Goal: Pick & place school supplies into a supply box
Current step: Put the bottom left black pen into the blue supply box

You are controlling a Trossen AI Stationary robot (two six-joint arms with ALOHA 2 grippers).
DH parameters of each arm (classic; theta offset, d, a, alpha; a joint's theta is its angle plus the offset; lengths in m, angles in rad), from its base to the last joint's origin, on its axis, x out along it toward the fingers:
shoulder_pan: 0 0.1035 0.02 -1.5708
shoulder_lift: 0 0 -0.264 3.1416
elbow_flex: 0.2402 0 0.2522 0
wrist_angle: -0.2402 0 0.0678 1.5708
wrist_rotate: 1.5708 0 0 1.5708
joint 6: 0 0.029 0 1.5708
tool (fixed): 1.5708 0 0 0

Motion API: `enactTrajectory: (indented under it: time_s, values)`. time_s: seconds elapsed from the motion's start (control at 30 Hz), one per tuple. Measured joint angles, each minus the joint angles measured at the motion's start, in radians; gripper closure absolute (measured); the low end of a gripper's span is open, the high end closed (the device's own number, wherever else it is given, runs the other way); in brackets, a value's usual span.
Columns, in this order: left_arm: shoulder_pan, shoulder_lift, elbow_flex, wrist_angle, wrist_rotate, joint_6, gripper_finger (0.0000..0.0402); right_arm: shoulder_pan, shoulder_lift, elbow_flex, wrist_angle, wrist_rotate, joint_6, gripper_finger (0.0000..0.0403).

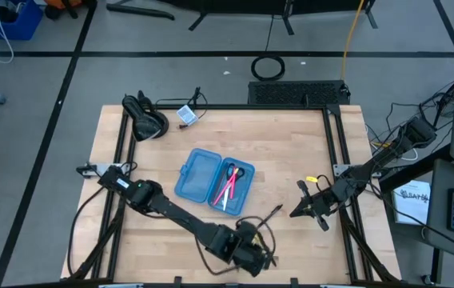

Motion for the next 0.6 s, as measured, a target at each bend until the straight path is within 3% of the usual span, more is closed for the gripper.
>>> enactTrajectory:
  time_s: [0.17,0.4,0.6]
  values:
    - [-0.016,0.009,0.046,-0.111,0.037,-0.047,0.0308,0.000,0.000,0.000,-0.003,0.000,0.004,0.0403]
    - [-0.047,-0.053,0.055,-0.150,0.065,-0.123,0.0391,0.000,0.000,0.000,-0.003,-0.001,-0.001,0.0403]
    - [-0.057,-0.055,0.043,-0.317,0.052,-0.225,0.0398,0.000,0.000,0.000,-0.001,0.000,-0.005,0.0403]
